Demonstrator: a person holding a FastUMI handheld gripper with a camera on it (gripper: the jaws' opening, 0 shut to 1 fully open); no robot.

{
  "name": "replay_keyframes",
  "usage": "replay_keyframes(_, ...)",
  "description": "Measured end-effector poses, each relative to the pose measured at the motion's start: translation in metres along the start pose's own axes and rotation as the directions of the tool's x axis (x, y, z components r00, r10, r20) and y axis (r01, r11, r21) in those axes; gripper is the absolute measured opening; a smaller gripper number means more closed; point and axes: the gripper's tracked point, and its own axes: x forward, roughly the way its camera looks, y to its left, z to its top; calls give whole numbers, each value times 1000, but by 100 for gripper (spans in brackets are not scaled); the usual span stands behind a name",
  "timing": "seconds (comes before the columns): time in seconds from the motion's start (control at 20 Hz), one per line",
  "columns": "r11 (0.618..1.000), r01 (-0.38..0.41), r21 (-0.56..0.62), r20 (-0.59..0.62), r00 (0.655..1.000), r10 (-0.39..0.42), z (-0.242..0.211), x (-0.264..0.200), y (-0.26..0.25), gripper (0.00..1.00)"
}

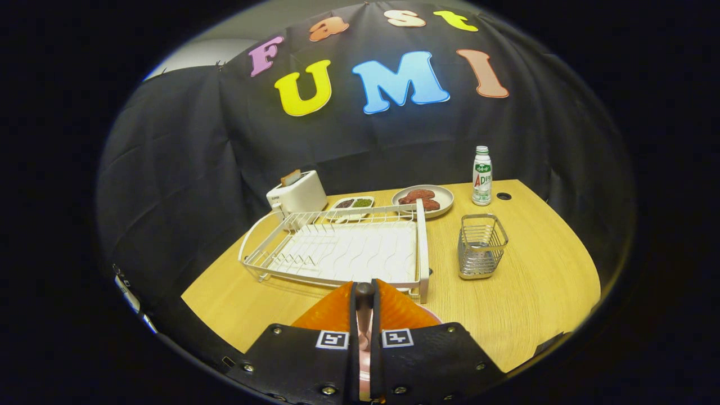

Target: Take the plate from the dish rack, then take the spoon from the basket and place it into the plate.

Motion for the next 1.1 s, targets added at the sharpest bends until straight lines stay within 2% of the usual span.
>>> replay_keyframes(0.3,1000,8,-11,4,1000,-8,6,3,-7,7)
replay_keyframes(0.5,999,22,-23,-5,1000,-22,7,-1,-12,13)
replay_keyframes(0.6,999,46,-26,29,999,-45,19,-6,-19,18)
replay_keyframes(0.65,998,65,-25,45,997,-64,24,-11,-25,28)
replay_keyframes(0.85,991,128,-47,113,986,-122,49,-26,-49,41)
replay_keyframes(1.1,974,222,-53,224,953,-205,85,-55,-92,41)
